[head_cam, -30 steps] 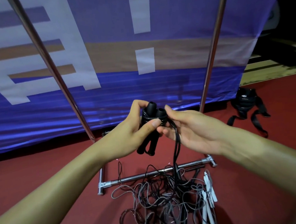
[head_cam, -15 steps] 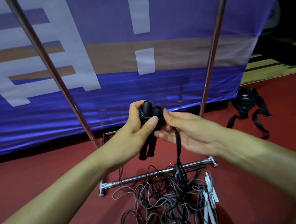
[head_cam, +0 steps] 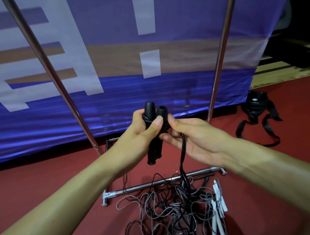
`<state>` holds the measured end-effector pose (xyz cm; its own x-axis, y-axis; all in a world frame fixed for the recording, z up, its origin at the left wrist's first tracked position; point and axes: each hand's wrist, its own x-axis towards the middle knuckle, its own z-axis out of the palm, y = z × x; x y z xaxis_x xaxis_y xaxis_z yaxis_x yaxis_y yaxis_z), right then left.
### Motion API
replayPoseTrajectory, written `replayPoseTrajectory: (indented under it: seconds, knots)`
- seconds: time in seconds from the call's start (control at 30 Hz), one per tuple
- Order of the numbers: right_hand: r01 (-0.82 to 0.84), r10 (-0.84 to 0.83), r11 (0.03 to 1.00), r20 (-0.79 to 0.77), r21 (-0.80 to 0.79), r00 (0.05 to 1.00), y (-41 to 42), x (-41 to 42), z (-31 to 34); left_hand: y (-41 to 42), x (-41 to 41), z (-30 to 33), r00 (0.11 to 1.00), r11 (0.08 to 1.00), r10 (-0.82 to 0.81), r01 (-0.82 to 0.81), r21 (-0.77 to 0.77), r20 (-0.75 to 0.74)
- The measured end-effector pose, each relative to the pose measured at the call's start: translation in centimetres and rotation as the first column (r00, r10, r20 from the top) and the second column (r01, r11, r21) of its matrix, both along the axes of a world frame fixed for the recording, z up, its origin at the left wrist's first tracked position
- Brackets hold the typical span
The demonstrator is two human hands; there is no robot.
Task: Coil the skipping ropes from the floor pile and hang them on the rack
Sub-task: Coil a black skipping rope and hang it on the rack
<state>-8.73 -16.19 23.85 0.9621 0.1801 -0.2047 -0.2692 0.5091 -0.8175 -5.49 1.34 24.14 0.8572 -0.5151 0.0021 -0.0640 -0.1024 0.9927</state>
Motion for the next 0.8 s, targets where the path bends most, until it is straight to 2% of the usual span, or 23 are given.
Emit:
replayPoseTrajectory:
  seconds: [0.1,0.27,0.37,0.43,0.5,0.67,0.73,0.8]
  knots:
    - [0.024,-0.024,1.0,0.003,0.008,1.0,-0.1,0.2,0.2,-0.3,-0.3,0.4,0.999,0.999,0.027,-0.026,-0.037,0.032]
    - [0.034,-0.034,0.998,0.006,-0.05,0.999,-0.3,0.5,0.3,-0.1,-0.1,1.4,0.983,0.998,0.062,-0.066,0.017,0.171]
    - [0.017,-0.015,0.995,0.02,-0.095,1.0,-0.3,0.5,-0.1,0.9,0.2,1.6,0.986,0.996,0.047,-0.058,0.065,0.157]
    - [-0.012,0.018,0.987,0.039,-0.159,0.999,-0.3,0.3,-0.3,1.4,0.4,1.9,0.984,0.988,0.012,-0.039,0.15,0.179]
    - [-0.037,0.052,0.973,0.061,-0.229,0.997,-0.2,0.2,-0.5,1.9,0.6,2.3,0.961,0.961,-0.047,-0.03,0.274,0.271]
    - [-0.052,0.099,0.928,0.108,-0.37,0.989,-0.1,0.2,-0.9,2.7,0.6,3.5,0.842,0.822,-0.191,-0.143,0.552,0.504]
    - [-0.056,0.121,0.902,0.126,-0.429,0.985,0.1,0.1,-1.0,2.7,0.6,3.7,0.815,0.747,-0.243,-0.189,0.637,0.526]
    - [-0.042,0.135,0.868,0.153,-0.494,0.979,0.4,0.0,-1.1,2.4,0.4,3.2,0.839,0.71,-0.279,-0.148,0.689,0.468]
